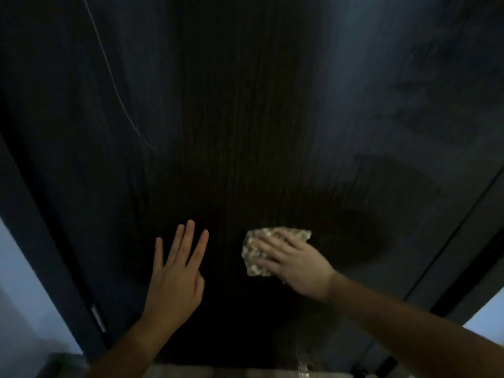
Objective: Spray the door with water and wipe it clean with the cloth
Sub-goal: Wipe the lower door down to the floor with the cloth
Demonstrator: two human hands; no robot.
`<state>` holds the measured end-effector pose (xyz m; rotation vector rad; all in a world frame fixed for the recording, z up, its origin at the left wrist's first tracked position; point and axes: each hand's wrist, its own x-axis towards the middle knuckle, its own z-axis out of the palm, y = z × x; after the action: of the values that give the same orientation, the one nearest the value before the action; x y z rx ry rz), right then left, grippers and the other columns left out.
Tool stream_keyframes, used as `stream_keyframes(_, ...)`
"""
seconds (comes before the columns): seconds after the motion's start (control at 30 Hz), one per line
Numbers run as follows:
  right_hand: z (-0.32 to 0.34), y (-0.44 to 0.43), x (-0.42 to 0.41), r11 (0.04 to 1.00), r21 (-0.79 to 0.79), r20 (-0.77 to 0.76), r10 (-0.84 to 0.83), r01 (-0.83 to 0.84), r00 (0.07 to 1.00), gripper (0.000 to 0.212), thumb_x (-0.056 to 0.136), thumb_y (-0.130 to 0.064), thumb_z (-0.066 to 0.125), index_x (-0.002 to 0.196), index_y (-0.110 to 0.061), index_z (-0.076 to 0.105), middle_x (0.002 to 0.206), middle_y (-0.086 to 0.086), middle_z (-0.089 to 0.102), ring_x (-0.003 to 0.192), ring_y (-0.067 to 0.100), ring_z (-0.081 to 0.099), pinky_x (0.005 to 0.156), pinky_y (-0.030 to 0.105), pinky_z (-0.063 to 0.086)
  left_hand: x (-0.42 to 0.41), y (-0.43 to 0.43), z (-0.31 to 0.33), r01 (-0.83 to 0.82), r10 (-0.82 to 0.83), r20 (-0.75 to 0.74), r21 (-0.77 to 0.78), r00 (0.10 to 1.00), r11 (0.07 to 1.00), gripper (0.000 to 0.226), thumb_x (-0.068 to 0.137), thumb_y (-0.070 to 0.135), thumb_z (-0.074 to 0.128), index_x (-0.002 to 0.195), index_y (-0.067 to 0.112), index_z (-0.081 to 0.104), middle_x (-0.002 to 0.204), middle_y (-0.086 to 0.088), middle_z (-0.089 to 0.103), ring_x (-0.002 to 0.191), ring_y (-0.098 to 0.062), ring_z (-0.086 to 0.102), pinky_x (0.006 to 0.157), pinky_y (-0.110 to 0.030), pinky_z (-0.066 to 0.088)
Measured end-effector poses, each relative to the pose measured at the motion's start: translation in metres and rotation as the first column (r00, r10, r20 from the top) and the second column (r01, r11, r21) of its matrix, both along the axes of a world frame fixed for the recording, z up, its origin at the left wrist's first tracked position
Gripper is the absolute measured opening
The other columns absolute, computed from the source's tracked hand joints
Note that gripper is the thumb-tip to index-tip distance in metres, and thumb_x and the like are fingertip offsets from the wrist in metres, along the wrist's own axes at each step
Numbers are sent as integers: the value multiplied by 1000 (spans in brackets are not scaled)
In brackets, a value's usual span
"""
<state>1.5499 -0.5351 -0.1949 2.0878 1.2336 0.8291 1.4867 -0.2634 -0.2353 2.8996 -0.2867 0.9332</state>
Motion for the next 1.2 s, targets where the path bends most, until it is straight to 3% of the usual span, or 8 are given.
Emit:
stream_keyframes(0.27,194,5,3,825,561,194,-210,68,958,61,93,-46,41,149,-26,28,153,21,28,145,35,14,116,52,11,18,-16,143,61,-59,182,-5,982,998,84,81,19,56,152,16,12,161,-8,5,148,-24,4,114,-60,15)
stream_keyframes(0.53,322,35,6,557,827,169,-388,84,906,66,93,-51,33,151,-19,24,155,24,17,146,39,6,117,55,7,34,-7,275,8,-3,366,-12,931,1000,67,91,36,28,152,18,8,161,-4,-1,148,-19,-1,116,-58,6)
stream_keyframes(0.6,310,52,5,659,751,203,-275,30,940,65,92,-50,38,147,-16,33,154,23,23,144,41,12,114,60,13,36,-2,288,-34,54,384,-60,922,998,67,91,37,26,152,17,6,161,-3,-3,148,-18,-4,116,-57,4)
stream_keyframes(0.7,255,46,2,942,336,262,-90,-3,961,63,91,-49,44,145,-18,36,155,18,24,144,39,16,115,58,11,42,3,292,-74,94,367,-69,926,995,67,92,37,24,153,15,7,161,-3,-3,148,-18,-4,116,-59,5)
stream_keyframes(0.77,239,21,3,988,154,279,-44,0,959,62,89,-50,47,144,-22,40,156,13,25,144,35,19,116,51,9,44,6,291,-78,94,362,-57,927,995,66,92,37,24,153,16,9,161,-2,-1,148,-17,-1,115,-59,6)
stream_keyframes(0.87,271,-1,10,941,338,345,-128,4,930,63,89,-47,42,146,-21,32,152,16,33,143,35,18,115,53,15,42,10,293,-86,90,389,-28,917,996,64,93,37,25,152,17,14,161,-2,5,148,-17,4,115,-58,8)
stream_keyframes(1.0,334,35,11,697,717,293,-285,-13,913,61,93,-46,37,147,-18,34,154,18,26,145,36,14,117,53,11,36,11,298,-49,59,451,-35,890,998,58,92,31,30,148,16,31,156,-3,25,144,-17,24,115,-54,17)
stream_keyframes(1.2,325,69,10,929,364,342,-62,-72,937,58,91,-43,42,145,-23,37,157,14,21,145,34,16,117,51,13,17,12,315,47,-13,491,-57,871,997,56,88,25,32,139,10,48,146,-3,43,132,-14,45,114,-41,24)
